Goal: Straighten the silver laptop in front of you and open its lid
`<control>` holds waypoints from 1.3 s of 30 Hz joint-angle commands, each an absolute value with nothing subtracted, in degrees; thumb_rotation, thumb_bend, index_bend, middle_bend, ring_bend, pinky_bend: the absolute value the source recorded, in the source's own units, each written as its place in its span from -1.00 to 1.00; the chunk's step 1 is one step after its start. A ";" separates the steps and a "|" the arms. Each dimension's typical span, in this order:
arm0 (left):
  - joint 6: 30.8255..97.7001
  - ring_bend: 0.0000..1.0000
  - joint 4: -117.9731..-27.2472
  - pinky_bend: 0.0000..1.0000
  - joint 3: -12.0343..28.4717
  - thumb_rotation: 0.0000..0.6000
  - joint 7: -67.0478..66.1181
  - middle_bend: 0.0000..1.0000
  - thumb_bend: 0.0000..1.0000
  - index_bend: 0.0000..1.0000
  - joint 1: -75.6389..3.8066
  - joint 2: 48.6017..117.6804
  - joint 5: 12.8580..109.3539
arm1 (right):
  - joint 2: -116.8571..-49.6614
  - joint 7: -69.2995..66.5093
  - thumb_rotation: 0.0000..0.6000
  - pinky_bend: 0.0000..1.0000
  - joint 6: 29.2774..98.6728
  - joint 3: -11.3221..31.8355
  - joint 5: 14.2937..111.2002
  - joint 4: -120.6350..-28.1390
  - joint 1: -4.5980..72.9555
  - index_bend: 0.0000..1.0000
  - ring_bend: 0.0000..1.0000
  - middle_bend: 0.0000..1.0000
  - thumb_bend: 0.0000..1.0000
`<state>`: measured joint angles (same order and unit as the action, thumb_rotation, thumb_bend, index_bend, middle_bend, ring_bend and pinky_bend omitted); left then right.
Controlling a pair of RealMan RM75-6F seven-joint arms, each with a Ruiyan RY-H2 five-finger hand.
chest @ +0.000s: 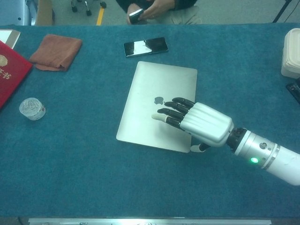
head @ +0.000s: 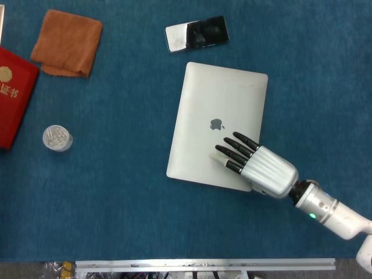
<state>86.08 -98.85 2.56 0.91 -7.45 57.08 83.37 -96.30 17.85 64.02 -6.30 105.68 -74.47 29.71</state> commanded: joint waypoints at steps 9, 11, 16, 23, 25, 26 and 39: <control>86.53 -1.00 -98.03 -1.00 2.84 1.00 2.00 -1.00 -0.72 -0.74 -6.72 57.08 83.93 | -99.70 19.77 1.00 -0.83 63.16 -4.75 104.57 -74.42 30.98 -1.00 -1.00 -0.81 -0.90; 86.45 -1.00 -97.94 -1.00 2.89 1.00 2.21 -1.00 -0.72 -0.74 -6.67 57.03 83.96 | -100.41 20.23 1.00 -0.83 62.90 -4.40 104.35 -74.25 31.28 -1.00 -1.00 -0.81 -0.90; 86.65 -1.00 -97.73 -1.00 3.14 1.00 2.83 -1.00 -0.72 -0.74 -6.53 56.90 84.31 | -102.72 20.97 1.00 -0.83 62.51 -3.31 103.59 -73.62 32.02 -1.00 -1.00 -0.81 -0.90; 86.59 -1.00 -97.78 -1.00 3.27 1.00 3.12 -1.00 -0.72 -0.74 -6.41 56.65 84.69 | -105.43 22.14 1.00 -0.83 61.95 -2.07 102.63 -72.25 33.07 -1.00 -1.00 -0.81 -0.90; 86.60 -1.00 -97.82 -1.00 3.34 1.00 3.22 -1.00 -0.72 -0.74 -6.38 56.61 84.75 | -106.29 22.33 1.00 -0.83 61.82 -1.65 102.27 -71.71 33.40 -1.00 -1.00 -0.81 -0.90; 86.59 -1.00 -97.87 -1.00 3.40 1.00 3.15 -1.00 -0.72 -0.74 -6.38 56.60 84.73 | -106.67 22.39 1.00 -0.83 61.80 -1.47 102.12 -71.46 33.53 -1.00 -1.00 -0.81 -0.90; 86.70 -1.00 -97.63 -1.00 3.90 1.00 3.87 -1.00 -0.72 -0.74 -6.21 56.25 84.80 | -112.21 23.61 1.00 -0.83 61.63 1.08 100.06 -68.17 35.56 -1.00 -1.00 -0.81 -0.90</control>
<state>86.69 -97.61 3.89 3.88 -6.21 56.25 84.79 -111.96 23.45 61.66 0.89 100.21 -68.39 35.37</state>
